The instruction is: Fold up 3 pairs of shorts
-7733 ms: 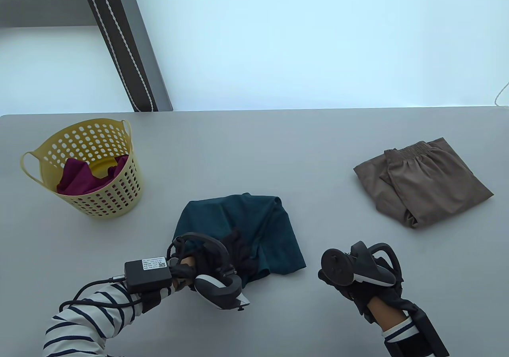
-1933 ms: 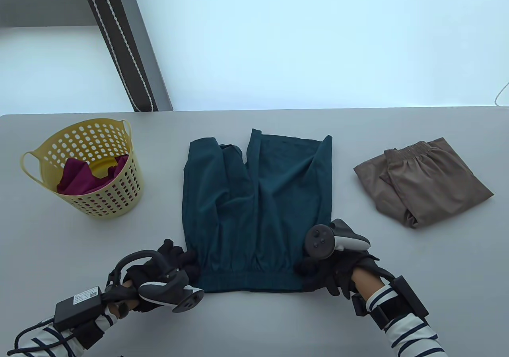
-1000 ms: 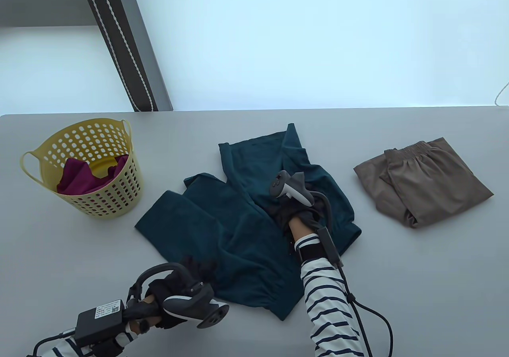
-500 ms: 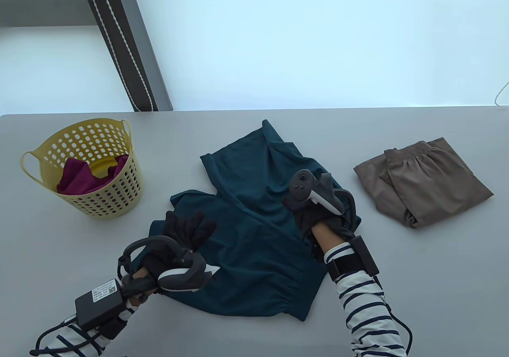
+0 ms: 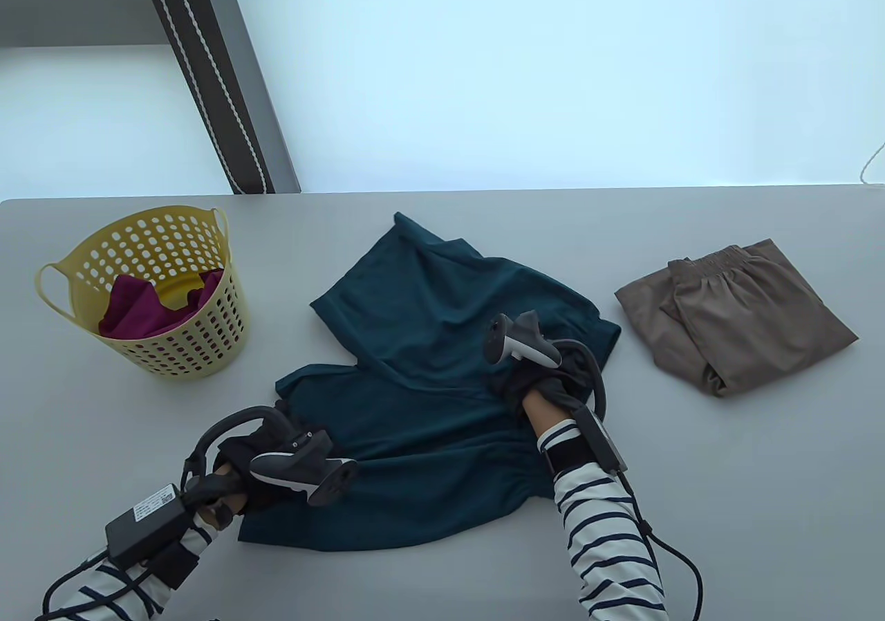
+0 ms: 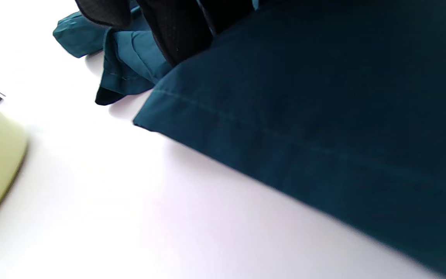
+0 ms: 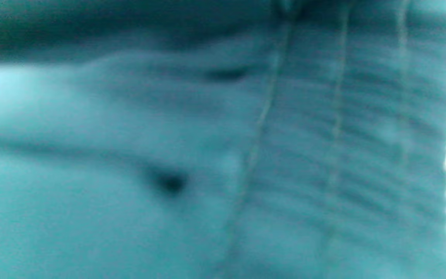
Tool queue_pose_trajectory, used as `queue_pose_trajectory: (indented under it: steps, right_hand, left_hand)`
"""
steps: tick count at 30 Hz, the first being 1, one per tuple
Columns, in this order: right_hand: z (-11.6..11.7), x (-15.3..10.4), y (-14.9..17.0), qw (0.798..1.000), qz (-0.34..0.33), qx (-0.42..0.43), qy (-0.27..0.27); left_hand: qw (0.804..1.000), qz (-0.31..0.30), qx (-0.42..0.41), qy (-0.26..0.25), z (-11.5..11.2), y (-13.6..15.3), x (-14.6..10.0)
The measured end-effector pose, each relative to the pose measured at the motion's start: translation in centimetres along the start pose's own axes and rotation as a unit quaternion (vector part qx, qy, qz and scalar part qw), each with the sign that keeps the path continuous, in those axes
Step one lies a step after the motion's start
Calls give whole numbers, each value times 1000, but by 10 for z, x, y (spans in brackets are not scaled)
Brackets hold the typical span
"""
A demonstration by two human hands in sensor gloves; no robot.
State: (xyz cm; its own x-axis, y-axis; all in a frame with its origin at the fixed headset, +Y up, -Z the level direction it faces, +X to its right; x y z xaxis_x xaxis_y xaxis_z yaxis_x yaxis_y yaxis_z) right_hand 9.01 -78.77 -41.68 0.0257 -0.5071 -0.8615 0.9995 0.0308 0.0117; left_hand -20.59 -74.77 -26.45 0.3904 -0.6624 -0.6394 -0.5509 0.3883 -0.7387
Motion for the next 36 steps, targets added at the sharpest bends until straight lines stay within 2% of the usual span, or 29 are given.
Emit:
queue_pose_trajectory:
  steps: [3, 8, 10, 11, 13, 16, 19, 20, 22, 25, 27, 31, 33, 34, 35, 36]
  right_hand:
    - [3, 3, 3, 999, -8, 41, 5]
    - [4, -4, 9, 998, -25, 45, 31]
    - [-1, -12, 13, 994, -46, 57, 83]
    - [-9, -24, 18, 986, -66, 60, 140]
    - [-20, -45, 26, 976, -92, 52, 189]
    - [-30, -79, 40, 965, -125, 34, 229]
    - [-24, -119, 52, 963, -157, 14, 219]
    - [-21, -125, 53, 963, -163, 11, 214]
    - [-3, -145, 56, 967, -186, 1, 174]
    - [29, -159, 54, 973, -209, -8, 96]
    - [44, -158, 51, 974, -211, -34, 75]
    - [70, -148, 40, 971, -198, -126, 49]
    - [68, -152, 37, 966, -202, -139, 87]
    - [66, -154, 34, 961, -198, -157, 116]
    - [66, -156, 31, 954, -198, -178, 138]
    - [67, -157, 28, 948, -198, -200, 150]
  left_hand:
    - [1000, 3, -16, -12, -11, -2, -5]
    - [999, 11, -19, -26, -17, -3, -6]
    - [1000, 12, -13, -26, -16, -4, -5]
    - [999, 11, -14, -28, -17, -4, -5]
    - [999, 8, -21, -31, -18, -3, -4]
    - [999, 4, -29, -31, -17, -2, -4]
    - [995, 50, -36, -80, -12, 9, -12]
    - [994, 63, -32, -86, -10, 14, -15]
    - [991, 94, -36, -93, -6, 25, -24]
    - [991, 108, -53, -60, -9, 37, -27]
    - [992, 116, -45, -27, -15, 39, -25]
    - [989, 130, 6, 76, -38, 39, -14]
    - [989, 116, -8, 88, -46, 36, -8]
    - [990, 122, -17, 69, -48, 31, -5]
    - [990, 133, -4, 54, -47, 28, -3]
    - [990, 128, 20, 63, -44, 27, -3]
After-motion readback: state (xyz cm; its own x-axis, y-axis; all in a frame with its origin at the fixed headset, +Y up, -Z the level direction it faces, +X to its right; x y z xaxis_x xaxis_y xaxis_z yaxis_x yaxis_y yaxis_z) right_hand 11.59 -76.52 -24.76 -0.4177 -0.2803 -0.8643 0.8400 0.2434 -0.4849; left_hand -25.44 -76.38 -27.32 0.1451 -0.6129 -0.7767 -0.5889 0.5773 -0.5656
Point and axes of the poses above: the tracker on the back of each hand, its own y axis roughly to the little-finger side, its own x axis roughly from the wrist to the fingertips, z = x × y, the point moved 1 cm from there along x, roughly from the wrist to the fingertips, and after that the axes turned 7 degrees about y, right-handed, at the moved point
